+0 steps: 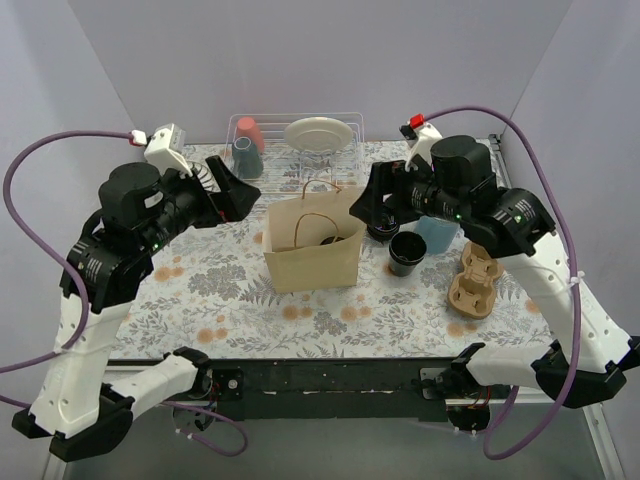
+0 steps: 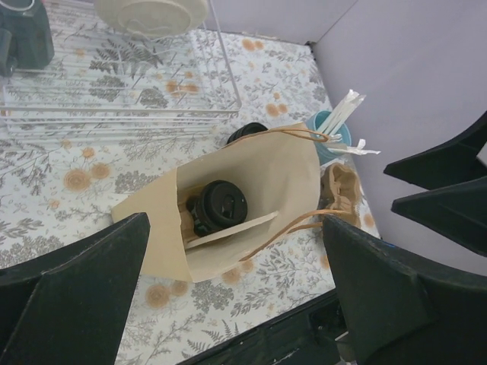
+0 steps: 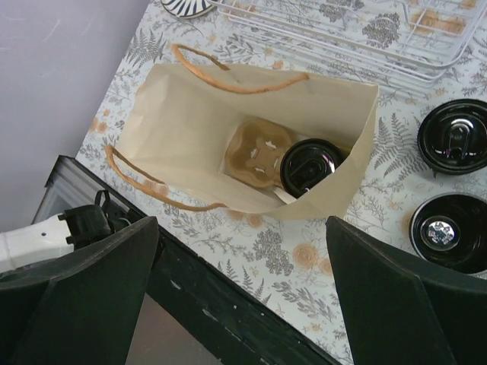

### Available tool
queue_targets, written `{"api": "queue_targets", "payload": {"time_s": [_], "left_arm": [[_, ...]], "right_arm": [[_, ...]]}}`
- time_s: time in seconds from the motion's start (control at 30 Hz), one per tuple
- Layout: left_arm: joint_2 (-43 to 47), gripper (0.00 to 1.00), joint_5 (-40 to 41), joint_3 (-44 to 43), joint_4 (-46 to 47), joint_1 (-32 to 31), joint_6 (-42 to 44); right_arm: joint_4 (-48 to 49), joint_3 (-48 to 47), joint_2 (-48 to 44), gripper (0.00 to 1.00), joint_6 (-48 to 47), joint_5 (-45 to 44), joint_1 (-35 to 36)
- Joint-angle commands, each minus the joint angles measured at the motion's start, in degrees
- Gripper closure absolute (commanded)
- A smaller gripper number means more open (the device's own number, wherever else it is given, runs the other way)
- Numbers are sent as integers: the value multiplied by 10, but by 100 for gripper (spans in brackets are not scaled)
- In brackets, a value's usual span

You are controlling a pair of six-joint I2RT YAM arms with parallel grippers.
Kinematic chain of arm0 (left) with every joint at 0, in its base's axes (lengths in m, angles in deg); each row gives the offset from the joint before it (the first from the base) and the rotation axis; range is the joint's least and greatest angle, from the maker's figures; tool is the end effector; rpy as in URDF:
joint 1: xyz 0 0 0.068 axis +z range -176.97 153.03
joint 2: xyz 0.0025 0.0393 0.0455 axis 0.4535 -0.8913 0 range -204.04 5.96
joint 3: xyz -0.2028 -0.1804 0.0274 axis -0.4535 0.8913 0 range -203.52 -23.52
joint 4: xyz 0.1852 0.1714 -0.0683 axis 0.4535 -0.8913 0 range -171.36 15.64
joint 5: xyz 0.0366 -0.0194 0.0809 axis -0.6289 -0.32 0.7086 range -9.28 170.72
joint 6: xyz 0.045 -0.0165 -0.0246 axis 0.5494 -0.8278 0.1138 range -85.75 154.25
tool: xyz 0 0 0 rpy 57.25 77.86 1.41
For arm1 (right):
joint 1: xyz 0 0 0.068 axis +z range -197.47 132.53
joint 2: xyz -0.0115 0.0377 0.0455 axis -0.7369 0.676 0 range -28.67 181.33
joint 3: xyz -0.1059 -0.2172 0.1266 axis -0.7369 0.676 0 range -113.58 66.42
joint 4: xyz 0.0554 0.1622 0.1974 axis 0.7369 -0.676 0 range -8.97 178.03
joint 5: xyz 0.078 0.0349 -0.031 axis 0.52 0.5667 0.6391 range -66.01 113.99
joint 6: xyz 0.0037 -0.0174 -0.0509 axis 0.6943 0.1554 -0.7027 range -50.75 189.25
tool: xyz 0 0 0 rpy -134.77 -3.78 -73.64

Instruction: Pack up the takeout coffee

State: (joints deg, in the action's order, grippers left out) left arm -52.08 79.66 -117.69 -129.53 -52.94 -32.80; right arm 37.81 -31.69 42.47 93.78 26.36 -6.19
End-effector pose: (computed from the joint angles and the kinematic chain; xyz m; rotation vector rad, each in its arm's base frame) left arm 0.1313 -0.0647 0.4947 -0.7119 1.9392 -1.0814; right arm 0.1691 0.1506 0.4847 -0.3280 2.0360 0.7739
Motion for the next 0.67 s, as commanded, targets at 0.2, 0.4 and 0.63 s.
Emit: {"api": "queue_targets", "payload": {"time_s": [0.2, 0.4, 0.63], "left_arm": [[34, 2, -5, 17, 51, 1, 7], [36, 2, -15, 27, 65, 1, 8], [35, 2, -18, 35, 76, 1, 9]], "right_arm": [[64, 17, -38, 1, 37, -10, 2], [67, 14, -34, 1, 28, -16, 1], [73, 14, -31, 1, 26, -13, 2]]}}
